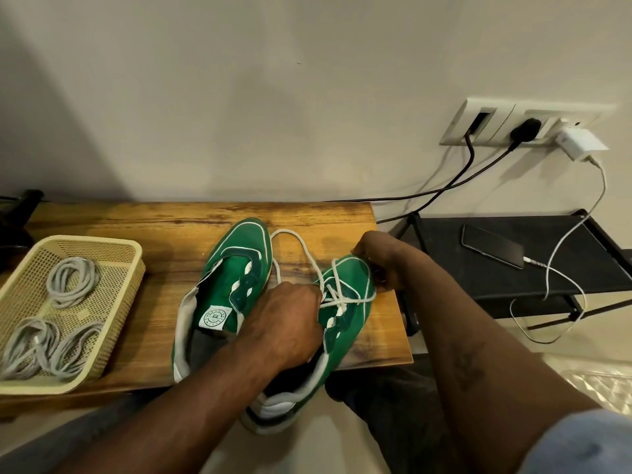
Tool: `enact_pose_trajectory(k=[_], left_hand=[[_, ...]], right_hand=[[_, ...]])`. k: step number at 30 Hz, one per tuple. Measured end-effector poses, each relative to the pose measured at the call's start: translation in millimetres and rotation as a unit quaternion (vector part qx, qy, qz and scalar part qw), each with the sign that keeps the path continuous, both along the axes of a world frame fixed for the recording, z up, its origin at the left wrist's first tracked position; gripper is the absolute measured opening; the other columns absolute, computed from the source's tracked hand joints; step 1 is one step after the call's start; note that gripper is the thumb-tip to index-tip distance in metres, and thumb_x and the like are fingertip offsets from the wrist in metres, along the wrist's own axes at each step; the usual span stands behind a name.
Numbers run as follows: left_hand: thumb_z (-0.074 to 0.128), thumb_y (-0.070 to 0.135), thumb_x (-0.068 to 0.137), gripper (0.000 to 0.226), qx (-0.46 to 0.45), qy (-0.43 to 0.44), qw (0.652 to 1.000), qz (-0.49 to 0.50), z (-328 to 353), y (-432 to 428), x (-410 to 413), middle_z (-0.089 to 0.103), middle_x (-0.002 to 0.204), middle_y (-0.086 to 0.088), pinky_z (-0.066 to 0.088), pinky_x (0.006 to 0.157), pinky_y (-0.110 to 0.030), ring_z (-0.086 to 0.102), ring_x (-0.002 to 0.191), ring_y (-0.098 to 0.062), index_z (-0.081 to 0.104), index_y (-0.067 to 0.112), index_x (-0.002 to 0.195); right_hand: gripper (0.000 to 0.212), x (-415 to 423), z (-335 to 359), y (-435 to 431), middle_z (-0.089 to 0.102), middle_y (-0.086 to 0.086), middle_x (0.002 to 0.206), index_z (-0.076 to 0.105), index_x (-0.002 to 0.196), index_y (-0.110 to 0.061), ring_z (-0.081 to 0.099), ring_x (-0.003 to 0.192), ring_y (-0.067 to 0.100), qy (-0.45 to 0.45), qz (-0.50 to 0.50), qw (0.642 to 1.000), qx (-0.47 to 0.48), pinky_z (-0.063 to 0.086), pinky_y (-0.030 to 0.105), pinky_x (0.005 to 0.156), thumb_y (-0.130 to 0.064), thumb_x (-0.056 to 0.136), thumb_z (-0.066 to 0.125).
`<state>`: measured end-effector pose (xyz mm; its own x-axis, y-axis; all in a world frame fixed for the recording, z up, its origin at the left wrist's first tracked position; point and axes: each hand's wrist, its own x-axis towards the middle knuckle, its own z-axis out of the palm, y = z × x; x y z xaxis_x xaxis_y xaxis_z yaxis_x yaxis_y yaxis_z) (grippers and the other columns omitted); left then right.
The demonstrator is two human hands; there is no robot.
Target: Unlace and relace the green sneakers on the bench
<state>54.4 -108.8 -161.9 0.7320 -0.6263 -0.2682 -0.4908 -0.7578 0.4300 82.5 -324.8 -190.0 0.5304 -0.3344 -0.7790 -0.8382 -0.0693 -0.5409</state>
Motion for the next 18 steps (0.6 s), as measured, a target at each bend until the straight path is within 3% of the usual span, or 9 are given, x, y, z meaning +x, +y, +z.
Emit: enact_pose_trajectory(k=[6,10,15,18], left_hand=[[0.065,0.016,0.09,0.014,0.018,0.004,1.0,-0.006,0.5,-0.5,0.1,0.066,0.086,-0.005,0.047,0.068,-0.031,0.065,0.083,-0.027,0.056,0.022,0.081],[0.066,0.016,0.09,0.013,0.024,0.002,1.0,-0.009,1.0,-0.4,0.9,0.067,0.088,-0.007,0.047,0.067,-0.031,0.066,0.084,-0.027,0.056,0.021,0.082],[0.064,0.015,0.09,0.026,0.032,0.007,0.999,-0.014,-3.6,0.1,2.5,0.062,0.083,-0.006,0.052,0.068,-0.033,0.065,0.081,-0.027,0.047,0.023,0.072],[0.064,0.014,0.09,0.026,0.038,0.009,0.999,-0.017,-5.6,-0.9,3.8,0.062,0.082,-0.005,0.054,0.071,-0.034,0.065,0.081,-0.026,0.047,0.025,0.072]], right_hand=[[0.015,-4.6,4.0,-6.9,0.063,0.016,0.091,0.058,0.094,-0.003,0.062,0.074,0.026,-0.019,-0.123,0.985,0.12,0.054,0.04,0.07,-0.005,0.106,0.049],[0.007,-6.7,4.4,-9.2,0.063,0.019,0.097,0.059,0.099,-0.001,0.064,0.081,0.03,-0.024,-0.165,0.972,0.168,0.057,0.047,0.083,-0.001,0.102,0.053],[0.015,-10.4,7.8,-10.7,0.066,0.015,0.088,0.061,0.089,0.001,0.064,0.076,0.027,-0.009,-0.13,0.986,0.109,0.055,0.04,0.068,0.001,0.102,0.053],[0.017,-12.6,9.3,-10.0,0.063,0.015,0.09,0.058,0.089,-0.002,0.063,0.077,0.026,-0.035,-0.123,0.987,0.1,0.056,0.038,0.071,0.004,0.103,0.05]])
